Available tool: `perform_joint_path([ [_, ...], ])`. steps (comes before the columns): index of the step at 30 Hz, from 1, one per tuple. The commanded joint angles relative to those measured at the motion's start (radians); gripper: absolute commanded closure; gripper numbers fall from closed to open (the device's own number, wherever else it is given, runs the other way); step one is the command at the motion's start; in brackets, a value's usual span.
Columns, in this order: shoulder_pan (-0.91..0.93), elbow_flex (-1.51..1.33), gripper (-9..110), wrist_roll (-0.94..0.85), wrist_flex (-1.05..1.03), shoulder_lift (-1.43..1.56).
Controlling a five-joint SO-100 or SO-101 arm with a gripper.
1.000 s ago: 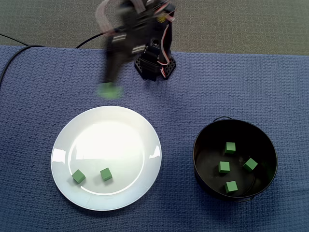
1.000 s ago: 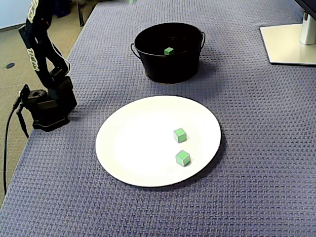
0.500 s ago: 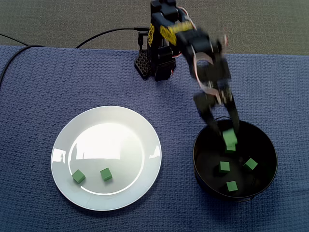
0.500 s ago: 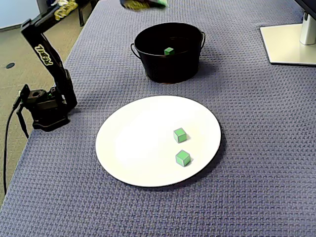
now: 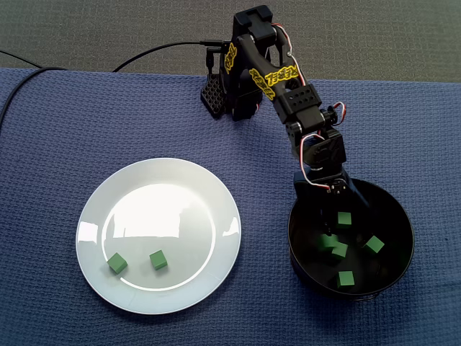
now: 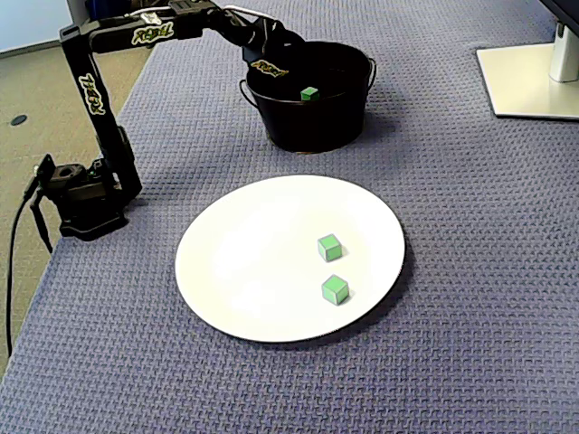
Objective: Pick up the items on the white plate and put them in the black container.
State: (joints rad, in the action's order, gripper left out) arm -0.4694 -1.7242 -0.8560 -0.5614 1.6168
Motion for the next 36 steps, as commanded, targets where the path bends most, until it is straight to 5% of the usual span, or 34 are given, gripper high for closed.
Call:
perform_joint_path([
  [1, 0.071, 0.201, 57, -0.107, -0.186, 0.118],
  [6, 0.273, 0.477, 70, -0.331, -0.44, 0.13],
  [17, 0.689, 0.584, 71, -0.992, -0.647, -0.084],
  [25, 0.819, 0.821, 72, -1.12, -0.871, -0.356],
  [36, 0.888, 1.235, 73, -1.147, -0.861, -0.785],
])
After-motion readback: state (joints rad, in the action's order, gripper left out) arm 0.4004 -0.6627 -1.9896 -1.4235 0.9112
